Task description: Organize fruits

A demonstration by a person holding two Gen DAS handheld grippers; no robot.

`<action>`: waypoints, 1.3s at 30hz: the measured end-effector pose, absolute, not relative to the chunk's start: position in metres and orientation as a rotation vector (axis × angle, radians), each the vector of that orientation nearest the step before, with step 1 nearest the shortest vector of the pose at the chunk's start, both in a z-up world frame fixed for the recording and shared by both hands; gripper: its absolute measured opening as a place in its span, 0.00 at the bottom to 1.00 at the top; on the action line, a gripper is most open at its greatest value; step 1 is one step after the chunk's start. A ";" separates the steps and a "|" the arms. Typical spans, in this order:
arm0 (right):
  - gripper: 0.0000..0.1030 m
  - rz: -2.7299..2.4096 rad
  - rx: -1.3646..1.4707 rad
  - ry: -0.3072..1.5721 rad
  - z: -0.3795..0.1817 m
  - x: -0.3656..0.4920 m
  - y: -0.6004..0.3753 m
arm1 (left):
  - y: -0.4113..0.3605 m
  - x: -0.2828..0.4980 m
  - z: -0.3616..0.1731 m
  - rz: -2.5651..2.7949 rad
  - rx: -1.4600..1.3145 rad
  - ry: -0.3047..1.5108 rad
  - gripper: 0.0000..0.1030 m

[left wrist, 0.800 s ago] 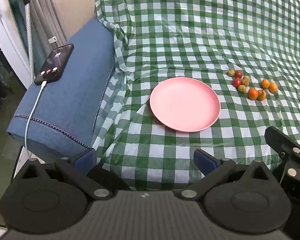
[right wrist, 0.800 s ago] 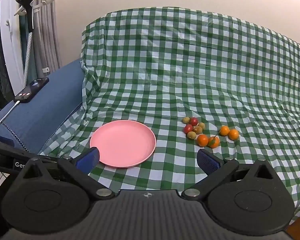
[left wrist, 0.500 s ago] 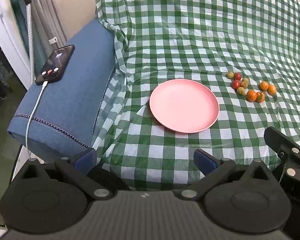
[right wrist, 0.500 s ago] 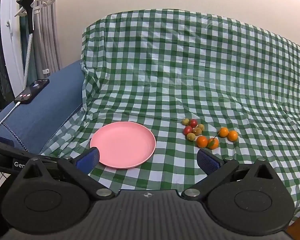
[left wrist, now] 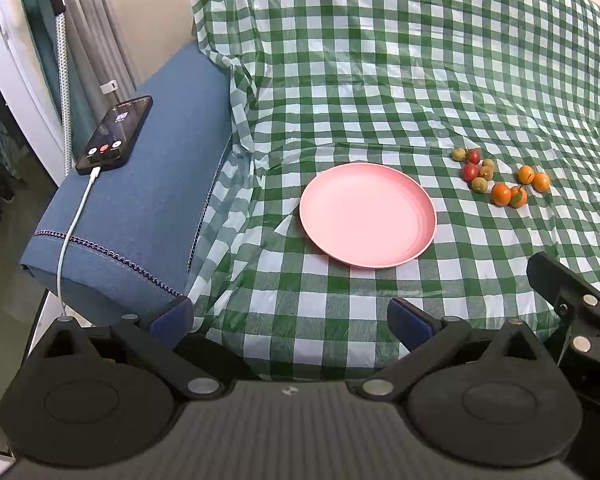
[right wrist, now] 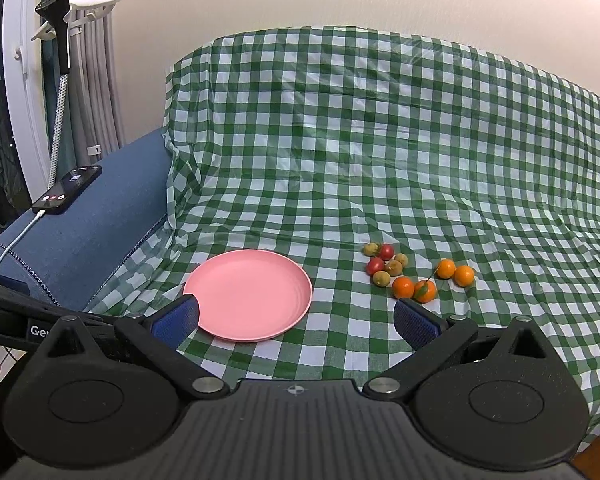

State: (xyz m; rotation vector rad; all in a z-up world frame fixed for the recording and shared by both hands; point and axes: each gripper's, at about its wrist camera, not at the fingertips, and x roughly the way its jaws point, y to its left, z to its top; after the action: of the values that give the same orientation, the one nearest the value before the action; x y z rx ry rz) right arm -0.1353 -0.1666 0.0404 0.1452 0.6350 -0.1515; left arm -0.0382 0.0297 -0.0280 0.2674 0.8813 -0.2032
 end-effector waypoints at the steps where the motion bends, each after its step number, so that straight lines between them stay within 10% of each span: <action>1: 1.00 -0.152 0.146 0.635 0.042 -0.135 -0.167 | 0.030 -0.038 -0.028 -0.203 0.267 0.882 1.00; 39: 1.00 -0.427 0.227 0.717 -0.011 -0.107 -0.267 | -0.056 0.020 -0.058 -0.357 0.261 1.044 1.00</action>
State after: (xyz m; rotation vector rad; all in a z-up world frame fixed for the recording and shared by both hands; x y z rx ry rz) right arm -0.1072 -0.2667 -0.0105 0.2270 0.7169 -0.4268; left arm 0.0202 -0.0561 -0.0582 0.2605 1.0441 -0.3566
